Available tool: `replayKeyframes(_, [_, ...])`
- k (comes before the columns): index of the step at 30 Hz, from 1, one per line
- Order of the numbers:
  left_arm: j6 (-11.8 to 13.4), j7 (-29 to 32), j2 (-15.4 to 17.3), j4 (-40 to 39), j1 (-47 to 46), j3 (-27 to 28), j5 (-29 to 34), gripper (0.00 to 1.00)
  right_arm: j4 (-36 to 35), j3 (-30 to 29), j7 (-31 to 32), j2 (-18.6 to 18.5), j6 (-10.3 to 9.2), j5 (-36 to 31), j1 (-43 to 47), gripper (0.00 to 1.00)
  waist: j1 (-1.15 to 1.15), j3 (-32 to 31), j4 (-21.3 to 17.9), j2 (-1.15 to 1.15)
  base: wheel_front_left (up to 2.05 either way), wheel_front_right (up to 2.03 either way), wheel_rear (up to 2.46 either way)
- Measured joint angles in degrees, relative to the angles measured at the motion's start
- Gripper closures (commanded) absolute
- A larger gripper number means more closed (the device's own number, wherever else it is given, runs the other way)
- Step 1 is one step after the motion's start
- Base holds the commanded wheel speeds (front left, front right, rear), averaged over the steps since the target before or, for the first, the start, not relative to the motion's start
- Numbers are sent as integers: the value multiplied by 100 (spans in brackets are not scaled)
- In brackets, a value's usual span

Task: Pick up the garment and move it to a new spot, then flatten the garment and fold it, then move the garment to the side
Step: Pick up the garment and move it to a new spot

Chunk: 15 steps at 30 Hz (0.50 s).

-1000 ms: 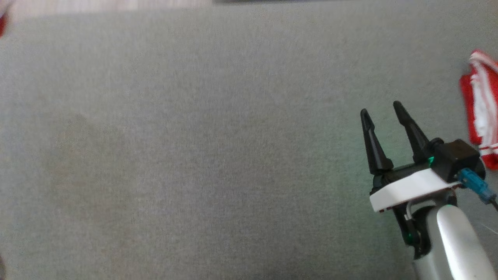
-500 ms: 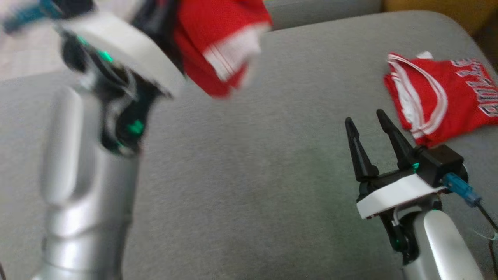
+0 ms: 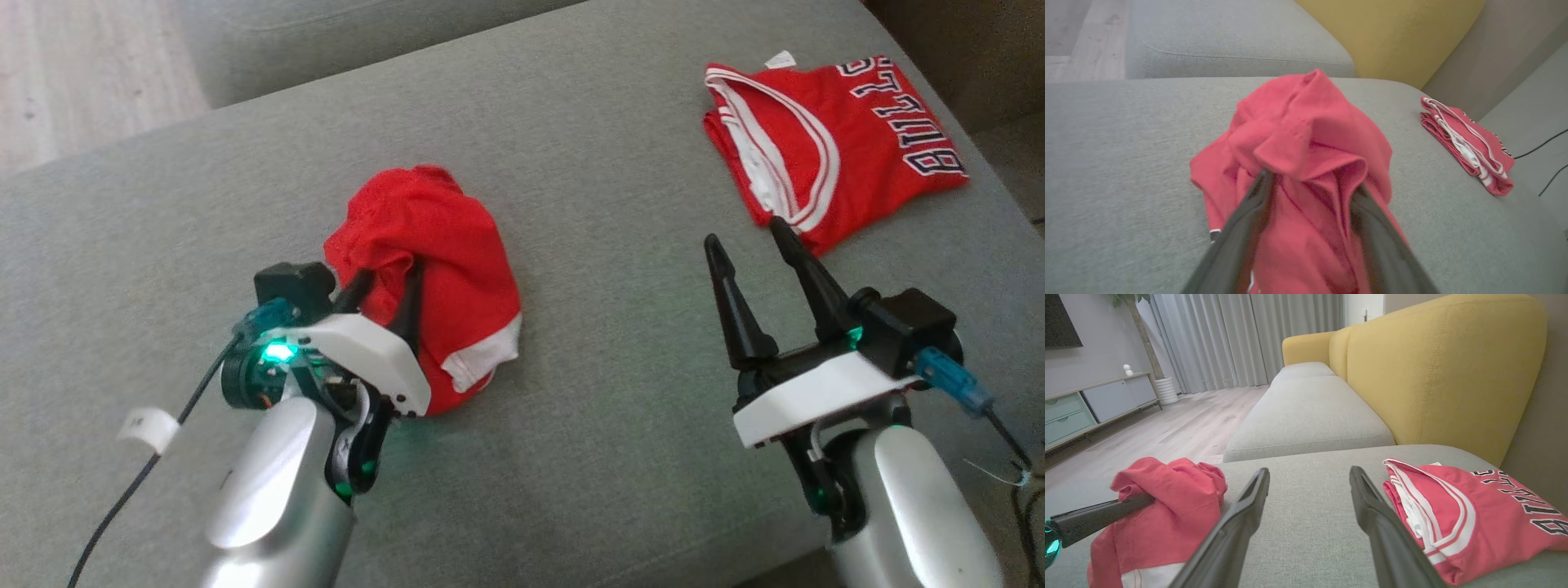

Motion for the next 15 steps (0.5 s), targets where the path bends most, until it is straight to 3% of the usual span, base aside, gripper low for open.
replayKeyframes(2, [-11,-121,0,81,-12,2,-5,0,9,-19,7,1,0,0,4,0,-1,-11,43,0,0,0,0])
replayKeyframes(9, [-168,-1626,34,-102,30,156,-108,0,12,-166,74,-10,0,11,38,0,-1,-196,470,0,0,0,0])
replayKeyframes(15, [-152,-2419,557,-422,878,506,34,0,81,-417,134,-19,0,41,384,0,-2,-471,862,0,0,0,0])
